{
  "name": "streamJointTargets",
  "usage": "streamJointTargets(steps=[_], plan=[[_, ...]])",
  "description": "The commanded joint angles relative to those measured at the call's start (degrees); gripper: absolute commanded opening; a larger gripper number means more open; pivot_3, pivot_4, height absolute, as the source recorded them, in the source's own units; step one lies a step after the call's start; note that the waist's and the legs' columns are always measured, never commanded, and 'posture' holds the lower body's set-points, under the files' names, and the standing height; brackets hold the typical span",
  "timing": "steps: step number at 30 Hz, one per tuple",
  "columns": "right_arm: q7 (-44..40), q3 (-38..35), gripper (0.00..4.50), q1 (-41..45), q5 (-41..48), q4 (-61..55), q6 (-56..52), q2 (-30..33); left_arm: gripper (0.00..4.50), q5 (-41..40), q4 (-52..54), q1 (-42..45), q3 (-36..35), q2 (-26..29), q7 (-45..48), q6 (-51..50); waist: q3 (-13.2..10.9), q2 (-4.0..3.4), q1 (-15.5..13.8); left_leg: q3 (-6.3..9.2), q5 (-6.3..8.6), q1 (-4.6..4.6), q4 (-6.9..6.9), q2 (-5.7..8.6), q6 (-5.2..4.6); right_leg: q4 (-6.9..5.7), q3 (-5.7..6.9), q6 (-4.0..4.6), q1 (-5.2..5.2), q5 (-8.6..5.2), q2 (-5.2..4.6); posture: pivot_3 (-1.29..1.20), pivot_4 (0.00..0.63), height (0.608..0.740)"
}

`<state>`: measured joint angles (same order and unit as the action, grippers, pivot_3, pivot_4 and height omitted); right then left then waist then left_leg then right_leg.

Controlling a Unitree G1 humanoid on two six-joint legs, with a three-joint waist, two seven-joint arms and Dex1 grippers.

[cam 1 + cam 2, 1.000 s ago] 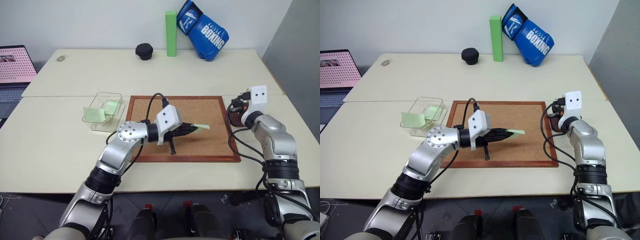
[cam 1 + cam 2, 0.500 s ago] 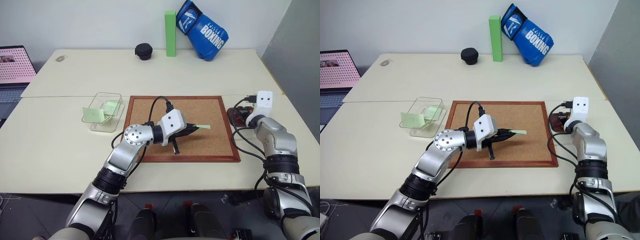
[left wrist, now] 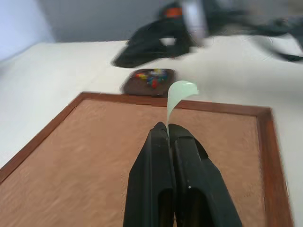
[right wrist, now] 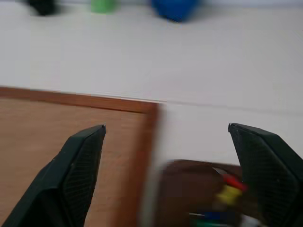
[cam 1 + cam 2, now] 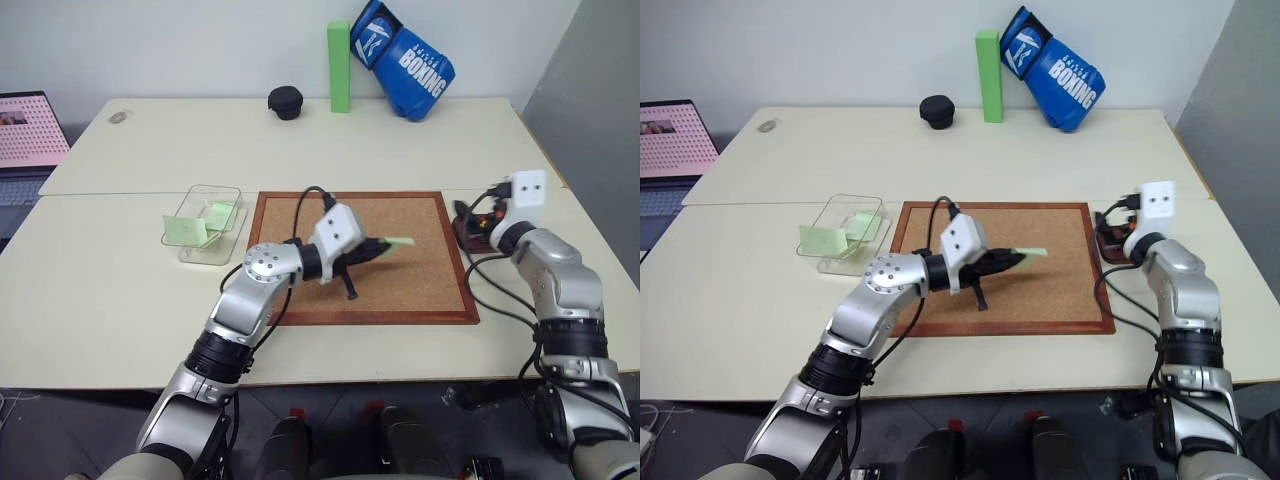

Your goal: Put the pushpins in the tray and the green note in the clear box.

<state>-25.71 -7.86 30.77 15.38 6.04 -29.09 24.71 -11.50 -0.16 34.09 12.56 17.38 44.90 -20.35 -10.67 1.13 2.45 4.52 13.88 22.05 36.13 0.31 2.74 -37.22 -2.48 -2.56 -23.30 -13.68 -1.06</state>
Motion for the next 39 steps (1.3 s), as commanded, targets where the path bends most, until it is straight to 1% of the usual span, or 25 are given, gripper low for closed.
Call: streamJointTargets(steps=[1, 4, 5, 8, 9, 12, 14, 16, 17, 18, 20, 21, 25, 28, 29, 30, 33, 35, 38, 39], plan=[[-8.54, 5.57, 4.35, -4.72, 0.98, -13.28, 3.93, 2.55, 0.00, -1.58, 1.11, 3.19, -9.44, 0.30, -9.01, -5.69, 0.00, 0.00, -0.01, 0.04, 0.00, 0.00, 0.02, -0.01, 0.00, 0.00, 0.03, -0.03, 0.00, -0.01, 0.00, 0.00, 0.150, 0.740], [-10.94, 11.37, 4.35, -6.15, -4.65, -18.90, 12.33, 4.45, 0.00, -0.81, 0.84, 5.15, -16.61, 0.87, -18.45, -9.84, 0.00, 0.00, 0.11, 0.03, 0.00, 0.00, 0.06, 0.04, 0.00, -0.01, 0.02, -0.06, 0.01, -0.01, -0.04, 0.00, 0.150, 0.740], [-11.19, 12.79, 4.35, -5.75, -6.18, -19.96, 14.61, 4.61, 0.00, -0.56, 0.81, 5.80, -18.92, 0.93, -21.68, -11.05, 0.00, 0.01, 0.18, 0.01, 0.00, -0.01, 0.08, 0.02, 0.00, 0.00, 0.01, -0.09, 0.01, 0.01, -0.03, 0.00, 0.150, 0.740], [-12.65, 17.72, 4.35, -3.16, -12.03, -21.81, 23.49, 5.35, 0.00, 2.13, 0.12, 7.69, -27.06, 0.84, -35.39, -15.38, -0.01, 0.02, 0.17, 0.05, -0.01, -0.03, 0.10, 0.02, 0.02, -0.02, 0.06, -0.12, 0.02, 0.03, -0.03, 0.00, 0.150, 0.740], [-13.13, 18.66, 4.35, -2.78, -13.29, -21.81, 25.41, 5.64, 0.00, 2.56, 0.02, 7.96, -28.50, 0.70, -38.06, -16.42, -0.01, 0.02, 0.22, 0.05, -0.01, -0.04, 0.10, 0.02, 0.02, -0.02, 0.06, -0.12, 0.02, 0.03, -0.03, 0.00, 0.150, 0.740], [-14.68, 18.83, 4.35, -1.59, -10.34, -21.86, 24.98, 3.71, 0.00, 4.08, -1.07, 7.15, -31.55, 1.66, -43.78, -19.30, -0.01, 0.03, 0.12, 0.09, -0.02, -0.05, 0.10, 0.01, 0.04, -0.04, 0.07, -0.12, 0.03, 0.03, -0.03, 0.00, 0.150, 0.740], [-15.53, 18.30, 4.35, -0.97, -7.99, -21.19, 22.85, 2.61, 0.00, 4.94, -1.69, 6.21, -31.55, 2.35, -44.83, -19.36, -0.01, 0.03, -0.21, 0.09, -0.02, -0.04, 0.10, 0.03, 0.06, -0.02, 0.07, -0.11, 0.03, 0.03, -0.06, 0.00, 0.150, 0.740], [-15.84, 17.63, 4.35, -0.51, -6.51, -20.63, 21.35, 1.84, 0.00, 4.35, -2.31, 5.78, -32.98, 1.53, -46.67, -20.26, -0.02, 0.05, -0.70, 0.09, -0.02, -0.04, 0.10, 0.05, 0.07, -0.01, 0.07, -0.10, 0.03, 0.04, -0.10, 0.00, 0.150, 0.740], [-15.97, 17.39, 4.35, -0.22, -6.11, -20.46, 20.96, 1.61, 0.00, 4.20, -2.83, 5.39, -33.31, 1.47, -47.12, -20.20, -0.02, 0.07, -0.86, 0.09, -0.02, -0.02, 0.10, 0.06, 0.07, 0.01, 0.08, 0.18, 0.03, 0.21, -0.13, 0.00, 0.150, 0.740], [-16.09, 17.20, 4.35, 0.06, -5.87, -20.27, 20.66, 1.48, 0.00, 4.09, -3.32, 5.12, -33.61, 1.45, -47.50, -20.08, -0.02, 0.07, -0.96, 0.11, -0.02, 0.00, 0.11, 0.07, 0.07, 0.02, 0.09, 0.18, 0.03, 0.21, -0.14, 0.00, 0.150, 0.740], [-16.23, 17.11, 4.37, 0.38, -5.95, -20.09, 20.58, 1.50, 0.40, 3.69, -4.11, 4.75, -33.95, 1.54, -47.69, -19.77, -0.03, 0.09, -1.11, 0.15, -0.02, 0.02, 0.12, 0.09, 0.08, 0.02, 0.13, 0.18, 0.03, 0.21, -0.15, 0.00, 0.150, 0.740], [-16.23, 17.08, 4.37, 0.46, -5.97, -20.10, 20.49, 1.51, 0.49, 3.53, -4.38, 4.66, -33.96, 1.61, -47.61, -19.53, -0.03, 0.10, -1.12, 0.14, -0.02, 0.02, 0.12, 0.09, 0.08, 0.02, 0.14, 0.19, 0.03, 0.21, -0.15, 0.00, 0.150, 0.740], [-16.21, 16.88, 4.37, 0.46, -6.11, -20.37, 20.09, 1.43, 1.35, 2.83, -6.05, 4.90, -33.71, 1.85, -46.79, -18.71, -0.03, 0.10, -0.99, 0.13, -0.03, 0.01, 0.12, 0.08, 0.08, 0.01, 0.14, 0.18, 0.03, 0.21, -0.15, 0.00, 0.150, 0.740], [-16.14, 16.73, 4.37, 0.16, -6.36, -20.67, 19.95, 1.62, 1.94, 2.66, -7.50, 5.24, -33.31, 2.07, -46.23, -18.20, -0.03, 0.10, -0.88, 0.12, -0.03, 0.01, 0.12, 0.07, 0.09, 0.00, 0.14, 0.19, 0.03, 0.21, -0.14, 0.00, 0.150, 0.740], [-16.08, 16.67, 4.37, 0.10, -6.40, -20.72, 19.87, 1.64, 2.06, 2.61, -7.83, 5.29, -33.13, 2.14, -46.02, -18.06, -0.03, 0.10, -0.87, 0.12, -0.03, 0.01, 0.12, 0.07, 0.09, 0.00, 0.14, 0.19, 0.03, 0.21, -0.14, 0.00, 0.150, 0.740], [-16.04, 16.63, 4.37, 0.06, -6.41, -20.75, 19.82, 1.65, 2.39, 2.57, -8.07, 5.32, -32.99, 2.21, -45.88, -17.91, -0.03, 0.10, -0.87, 0.12, -0.03, 0.00, 0.12, 0.07, 0.09, 0.00, 0.13, 0.19, 0.03, 0.21, -0.14, 0.00, 0.150, 0.740], [-15.91, 16.56, 4.37, -0.09, -6.56, -20.88, 19.72, 1.75, 2.88, 2.36, -8.52, 5.38, -32.61, 2.20, -45.43, -17.44, -0.03, 0.10, -0.85, 0.12, -0.03, 0.00, 0.12, 0.07, 0.09, 0.00, 0.13, 0.19, 0.03, 0.21, -0.14, 0.00, 0.150, 0.740], [-15.82, 16.47, 4.37, -0.22, -6.64, -20.94, 19.68, 1.85, 3.35, 2.63, -8.18, 5.26, -31.92, 2.32, -44.93, -17.20, -0.03, 0.10, -0.86, 0.12, -0.03, 0.01, 0.12, 0.07, 0.09, 0.00, 0.13, 0.19, 0.03, 0.21, -0.14, 0.00, 0.150, 0.740], [-15.34, 16.16, 4.37, -0.77, -6.85, -21.26, 19.37, 2.04, 3.85, 1.47, -6.09, 4.74, -31.07, 1.91, -43.08, -17.28, -0.03, 0.10, -0.85, 0.12, -0.03, 0.01, 0.12, 0.08, 0.08, 0.00, 0.13, 0.19, 0.03, 0.21, -0.14, 0.00, 0.150, 0.740], [-14.71, 15.82, 4.37, -1.29, -6.97, -21.49, 18.76, 2.06, 3.85, 0.44, -4.41, 4.14, -30.22, 1.85, -41.04, -17.22, -0.03, 0.10, -0.85, 0.12, -0.03, 0.01, 0.12, 0.07, 0.08, 0.00, 0.13, 0.19, 0.03, 0.21, -0.14, 0.00, 0.150, 0.740]])
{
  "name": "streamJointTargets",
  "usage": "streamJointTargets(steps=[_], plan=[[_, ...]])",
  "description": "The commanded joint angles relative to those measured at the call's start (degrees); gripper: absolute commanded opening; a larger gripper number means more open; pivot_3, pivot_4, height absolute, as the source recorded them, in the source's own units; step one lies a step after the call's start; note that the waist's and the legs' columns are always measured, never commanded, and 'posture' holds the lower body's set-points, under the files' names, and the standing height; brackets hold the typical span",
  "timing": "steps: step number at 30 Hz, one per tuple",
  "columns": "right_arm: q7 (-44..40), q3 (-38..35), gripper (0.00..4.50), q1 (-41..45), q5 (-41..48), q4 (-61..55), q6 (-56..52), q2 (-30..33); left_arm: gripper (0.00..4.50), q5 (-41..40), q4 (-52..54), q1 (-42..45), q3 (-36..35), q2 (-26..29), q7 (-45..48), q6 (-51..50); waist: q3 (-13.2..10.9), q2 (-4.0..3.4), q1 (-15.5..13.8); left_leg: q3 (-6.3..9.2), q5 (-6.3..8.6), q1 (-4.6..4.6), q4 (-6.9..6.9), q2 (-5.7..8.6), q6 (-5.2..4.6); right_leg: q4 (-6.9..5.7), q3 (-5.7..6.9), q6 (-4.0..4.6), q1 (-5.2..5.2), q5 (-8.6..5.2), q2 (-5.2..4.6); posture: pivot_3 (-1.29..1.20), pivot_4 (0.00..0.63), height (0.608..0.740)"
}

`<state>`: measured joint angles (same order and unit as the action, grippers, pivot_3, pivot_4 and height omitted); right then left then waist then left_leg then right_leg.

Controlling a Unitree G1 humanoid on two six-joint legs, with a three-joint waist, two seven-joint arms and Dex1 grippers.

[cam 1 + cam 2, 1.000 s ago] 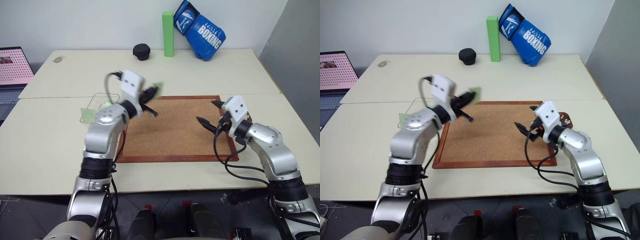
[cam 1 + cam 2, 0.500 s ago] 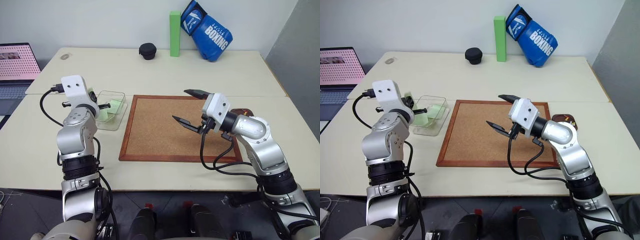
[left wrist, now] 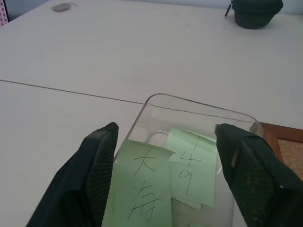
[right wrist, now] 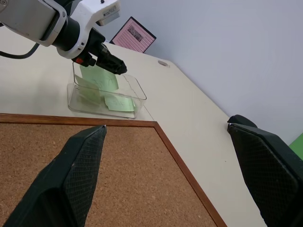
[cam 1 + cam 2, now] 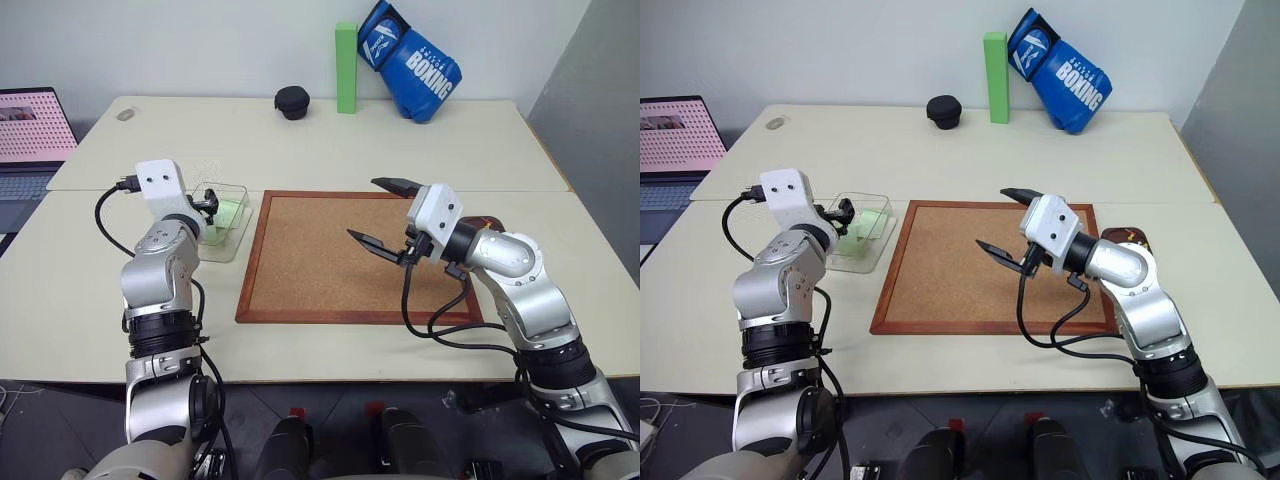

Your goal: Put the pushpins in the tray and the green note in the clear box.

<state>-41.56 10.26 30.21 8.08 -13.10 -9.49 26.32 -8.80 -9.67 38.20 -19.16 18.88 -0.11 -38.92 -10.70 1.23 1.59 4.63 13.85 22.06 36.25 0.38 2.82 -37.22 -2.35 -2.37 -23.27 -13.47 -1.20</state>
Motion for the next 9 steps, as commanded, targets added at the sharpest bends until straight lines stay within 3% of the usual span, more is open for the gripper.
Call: streamJointTargets(steps=[1, 4, 9], plan=[[1.58, -2.56, 4.37, -1.09, 0.26, -2.48, -1.27, 0.50, 3.85, -2.90, 6.28, -0.39, 2.14, 0.32, 5.43, 1.40, 0.00, 0.00, 0.01, 0.00, 0.00, 0.00, 0.00, 0.00, 0.00, 0.00, 0.00, 0.00, 0.00, 0.00, 0.00, 0.00, 0.150, 0.740], [9.82, -6.29, 4.37, -4.44, 1.09, -3.93, -12.59, -2.44, 3.85, -3.11, 17.03, -8.39, 9.78, 2.21, 14.46, 4.84, 0.01, 0.01, 0.01, -0.01, 0.00, 0.02, -0.01, -0.01, 0.03, 0.01, -0.03, 0.01, 0.00, 0.00, -0.02, 0.00, 0.150, 0.740], [21.81, -10.32, 4.37, -8.96, 0.79, -4.34, -23.75, -10.62, 3.85, -4.98, 23.94, -17.40, 12.46, -0.67, 15.30, 3.11, 0.01, 0.00, 0.01, -0.07, -0.09, 0.00, -0.07, -0.04, 0.21, -0.02, -0.13, 0.04, -0.04, 0.00, -0.11, 0.00, 0.150, 0.740]])
